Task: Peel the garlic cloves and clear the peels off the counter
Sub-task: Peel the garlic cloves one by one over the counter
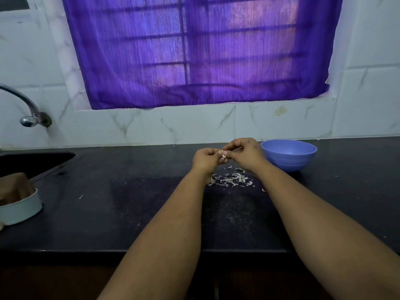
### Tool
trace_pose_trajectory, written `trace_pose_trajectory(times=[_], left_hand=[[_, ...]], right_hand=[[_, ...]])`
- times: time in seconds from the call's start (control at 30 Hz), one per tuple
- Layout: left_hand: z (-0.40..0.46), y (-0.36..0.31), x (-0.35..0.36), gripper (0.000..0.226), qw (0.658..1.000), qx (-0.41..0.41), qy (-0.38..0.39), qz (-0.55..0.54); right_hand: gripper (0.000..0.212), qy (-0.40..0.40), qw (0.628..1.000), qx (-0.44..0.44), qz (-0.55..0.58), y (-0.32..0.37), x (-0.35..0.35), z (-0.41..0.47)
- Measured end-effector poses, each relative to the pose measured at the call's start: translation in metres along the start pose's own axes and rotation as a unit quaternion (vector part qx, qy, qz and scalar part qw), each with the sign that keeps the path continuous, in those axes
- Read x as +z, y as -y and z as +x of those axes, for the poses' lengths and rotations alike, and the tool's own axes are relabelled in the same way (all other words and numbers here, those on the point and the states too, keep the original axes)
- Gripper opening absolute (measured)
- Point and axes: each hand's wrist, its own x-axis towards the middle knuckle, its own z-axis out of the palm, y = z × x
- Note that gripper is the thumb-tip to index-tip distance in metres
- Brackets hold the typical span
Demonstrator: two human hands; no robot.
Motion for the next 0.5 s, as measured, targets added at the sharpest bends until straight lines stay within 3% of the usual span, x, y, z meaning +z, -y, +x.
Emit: trace_pose_trajectory(times=[0.27,0.5], left_hand=[[-0.0029,-0.0048,0.0012,0.020,0.998,-0.031,0.013,-0.055],[-0.0032,-0.0050,0.0019,0.020,0.998,-0.034,0.018,-0.056]], right_hand=[[0.016,-0.009,0.998,-0.008,0.058,0.0043,-0.0022,-0.0020],[0.009,0.007,0.998,-0.010,0.068,0.0035,-0.0013,-0.0021]])
